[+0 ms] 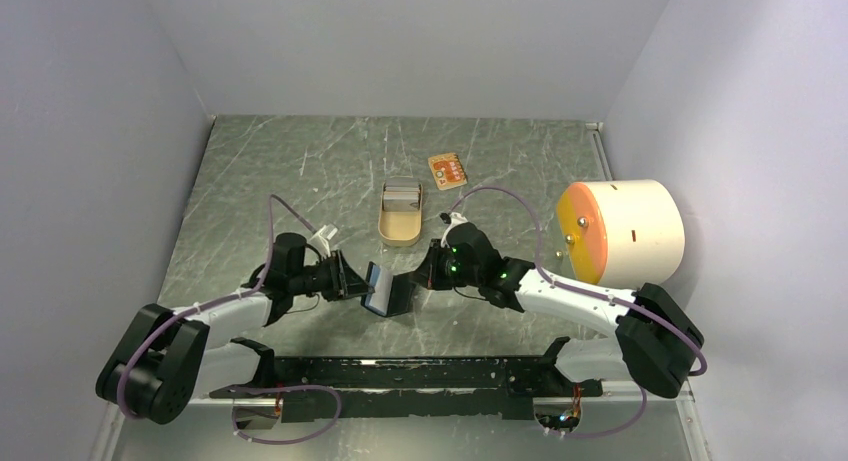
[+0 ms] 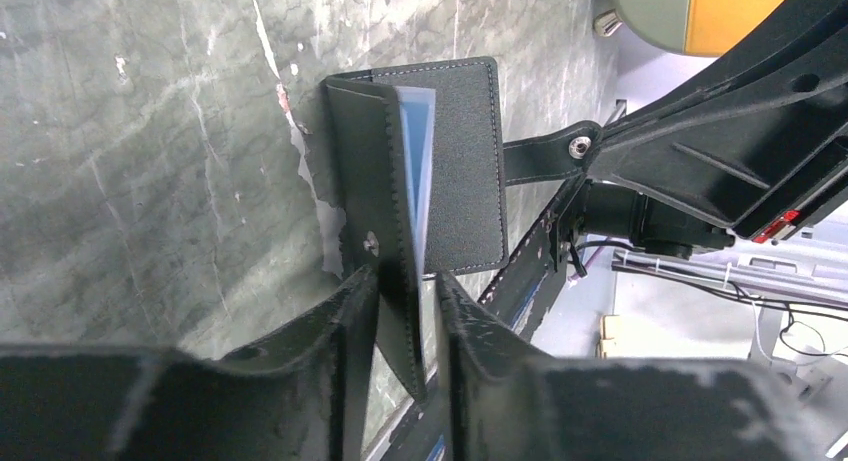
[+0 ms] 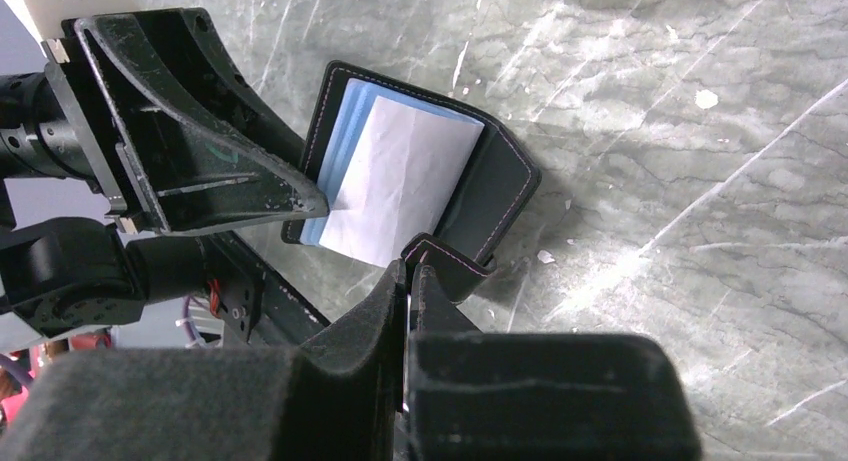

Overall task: Put the credit cards into the card holder
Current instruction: Open the card holder at the center of the board.

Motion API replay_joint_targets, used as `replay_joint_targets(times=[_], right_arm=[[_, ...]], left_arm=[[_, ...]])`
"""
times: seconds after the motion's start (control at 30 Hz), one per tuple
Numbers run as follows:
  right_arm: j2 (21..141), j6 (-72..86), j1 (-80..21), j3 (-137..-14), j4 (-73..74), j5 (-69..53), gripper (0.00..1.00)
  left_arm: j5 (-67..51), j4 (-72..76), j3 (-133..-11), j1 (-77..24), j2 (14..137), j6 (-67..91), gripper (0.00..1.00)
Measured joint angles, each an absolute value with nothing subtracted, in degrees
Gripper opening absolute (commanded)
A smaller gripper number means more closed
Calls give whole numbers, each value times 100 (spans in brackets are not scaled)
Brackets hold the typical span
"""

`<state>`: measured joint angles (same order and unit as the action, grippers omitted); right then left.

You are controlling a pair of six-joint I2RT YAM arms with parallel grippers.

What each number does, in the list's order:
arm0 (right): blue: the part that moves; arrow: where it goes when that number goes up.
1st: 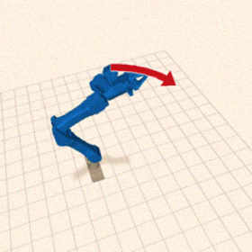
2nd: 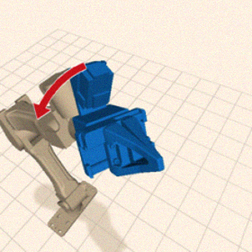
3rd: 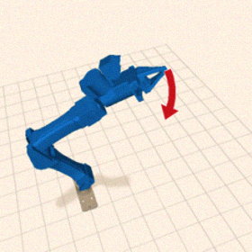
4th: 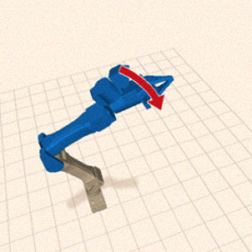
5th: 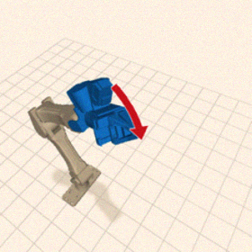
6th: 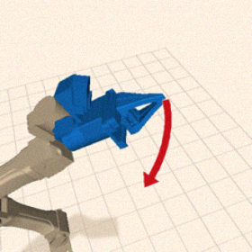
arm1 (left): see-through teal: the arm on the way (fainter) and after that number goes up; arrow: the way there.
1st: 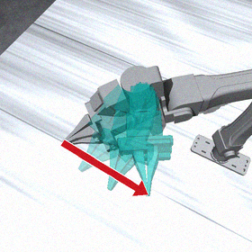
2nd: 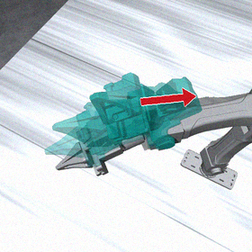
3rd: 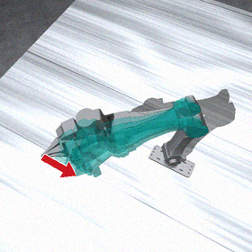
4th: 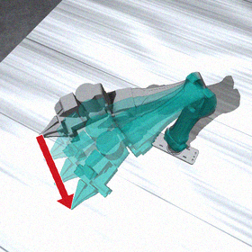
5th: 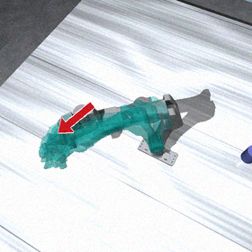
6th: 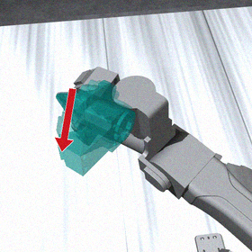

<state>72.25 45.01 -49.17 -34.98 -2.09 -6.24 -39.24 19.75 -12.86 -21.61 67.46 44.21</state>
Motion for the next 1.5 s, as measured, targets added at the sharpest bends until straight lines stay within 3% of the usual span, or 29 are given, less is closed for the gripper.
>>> replay_joint_targets(times=[0.1, 0.17, 0.33, 0.5, 0.87, 1.37, 1.5], right_arm=[[7223, 4504, -4910, -3470, -244, -626, 0], [7220, 4501, -4897, -3420, -259, -624, 3], [7234, 4486, -4869, -3395, -163, -552, 36], [7234, 4517, -4906, -3621, 421, -303, 50], [7236, 5013, -5841, -4576, 1007, 569, 53], [8534, 5013, -5894, -4777, 1055, 1068, 33], [8604, 4989, -5894, -4466, 849, 1291, 32]], left_arm=[[-3903, 1944, -1352, -2169, 6794, 4390, 10], [-3900, 1957, -1369, -2171, 6836, 4394, 9], [-3883, 1955, -1374, -2226, 6818, 4440, 9], [-3441, 1227, -1697, -2475, 6335, 4381, 9], [-2392, 58, -2294, -3065, 6001, 4285, 9], [-2132, -84, -2228, -3223, 6042, 4423, 9], [-2132, -19, -2099, -3225, 6040, 4504, 18]])
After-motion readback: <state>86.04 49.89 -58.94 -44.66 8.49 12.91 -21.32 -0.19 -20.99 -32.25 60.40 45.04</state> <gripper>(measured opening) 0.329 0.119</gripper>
